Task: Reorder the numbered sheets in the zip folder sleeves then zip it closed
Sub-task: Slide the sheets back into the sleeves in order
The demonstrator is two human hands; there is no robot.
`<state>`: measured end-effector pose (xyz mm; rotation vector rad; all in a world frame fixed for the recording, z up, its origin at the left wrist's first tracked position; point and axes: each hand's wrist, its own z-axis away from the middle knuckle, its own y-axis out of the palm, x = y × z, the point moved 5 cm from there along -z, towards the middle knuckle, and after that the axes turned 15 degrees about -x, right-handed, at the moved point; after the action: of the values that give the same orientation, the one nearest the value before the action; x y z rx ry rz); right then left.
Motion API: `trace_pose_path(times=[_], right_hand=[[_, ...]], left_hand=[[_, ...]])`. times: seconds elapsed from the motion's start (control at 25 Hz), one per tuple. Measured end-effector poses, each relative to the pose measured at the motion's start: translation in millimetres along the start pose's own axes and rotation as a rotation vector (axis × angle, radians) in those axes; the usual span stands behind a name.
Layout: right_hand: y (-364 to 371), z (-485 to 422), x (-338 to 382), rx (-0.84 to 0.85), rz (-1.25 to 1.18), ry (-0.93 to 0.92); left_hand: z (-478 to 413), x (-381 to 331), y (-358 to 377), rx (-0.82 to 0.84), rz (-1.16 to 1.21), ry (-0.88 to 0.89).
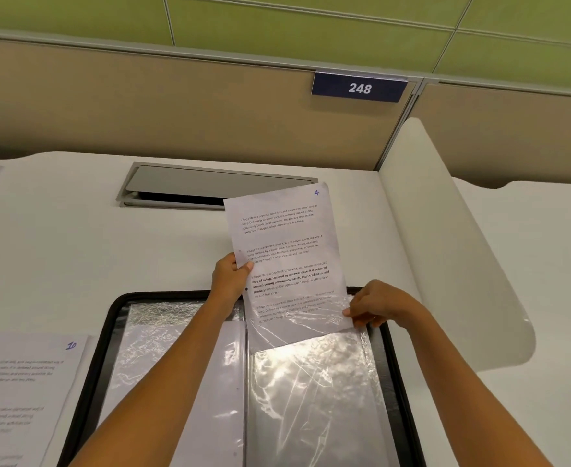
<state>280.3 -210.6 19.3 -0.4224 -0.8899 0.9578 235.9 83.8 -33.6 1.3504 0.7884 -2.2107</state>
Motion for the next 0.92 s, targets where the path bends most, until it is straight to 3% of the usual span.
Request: trace_pose_path(times=[0.2, 0.4, 0.64, 0.92], right_hand=[[11, -1, -13, -0.157, -0.071, 0.040], [23, 0, -10, -0.249, 0.156, -0.059], [22, -1, -17, -0.203, -0.189, 0.070], [-2, -14, -3, -0.377, -0.337, 0.031]], left_hand=[[-3, 3, 4, 0.044, -0.060, -0.006], [-1, 3, 9, 0.051, -0.041, -0.016], [-2, 5, 11, 0.129, -0.061, 0.008], [-6, 1, 16, 0.102, -0.134, 0.024]])
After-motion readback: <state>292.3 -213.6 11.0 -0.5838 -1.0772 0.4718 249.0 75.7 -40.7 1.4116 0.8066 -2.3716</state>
